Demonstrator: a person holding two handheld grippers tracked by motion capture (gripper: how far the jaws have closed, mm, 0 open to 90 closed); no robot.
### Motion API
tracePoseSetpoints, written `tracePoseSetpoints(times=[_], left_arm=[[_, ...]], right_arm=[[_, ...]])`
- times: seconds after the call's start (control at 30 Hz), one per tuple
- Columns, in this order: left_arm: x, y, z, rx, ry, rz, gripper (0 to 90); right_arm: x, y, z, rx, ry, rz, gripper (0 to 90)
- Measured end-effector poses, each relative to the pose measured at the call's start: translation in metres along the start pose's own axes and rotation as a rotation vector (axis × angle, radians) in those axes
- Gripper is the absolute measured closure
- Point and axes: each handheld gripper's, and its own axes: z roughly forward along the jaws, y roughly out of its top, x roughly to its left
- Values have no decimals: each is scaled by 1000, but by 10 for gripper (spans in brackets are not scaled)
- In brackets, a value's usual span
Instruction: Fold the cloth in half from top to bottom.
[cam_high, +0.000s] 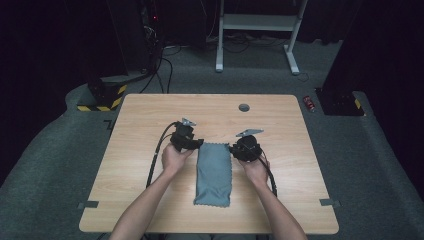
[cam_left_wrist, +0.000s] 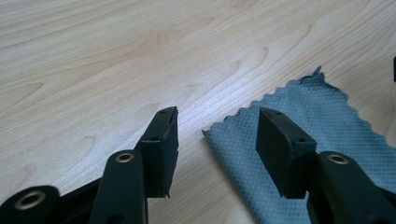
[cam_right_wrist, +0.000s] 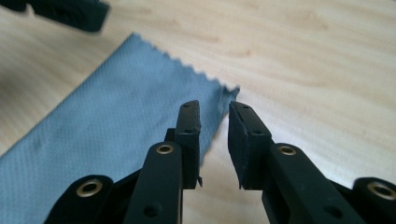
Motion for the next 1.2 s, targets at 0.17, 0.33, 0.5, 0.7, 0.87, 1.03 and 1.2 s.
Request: tracePoseSetpoints(times=[0.17, 0.33, 0.5, 0.7, 0.87, 1.03, 1.2], left_arm=[[-6, -1, 10, 26, 1, 8, 494], [-3, -3, 18, 39, 21, -20, 495], [0, -6, 24, 59, 39, -33, 495], [4, -10, 29, 75, 63, -24, 497], [1, -8, 30, 88, 68, 9, 521], [-1, -8, 30, 76, 25, 50, 670], [-1, -6, 31, 88, -24, 40, 809]], right_arm=[[0, 7, 16, 18, -11, 14, 746], [1, 10, 27, 17, -28, 24, 757], [-3, 15, 42, 47, -55, 27, 787], [-2, 15, 53, 59, -133, -19, 751], [-6, 14, 54, 49, -122, 0, 726], [-9, 13, 53, 45, -76, -5, 772], [-7, 13, 54, 48, -47, -12, 871]])
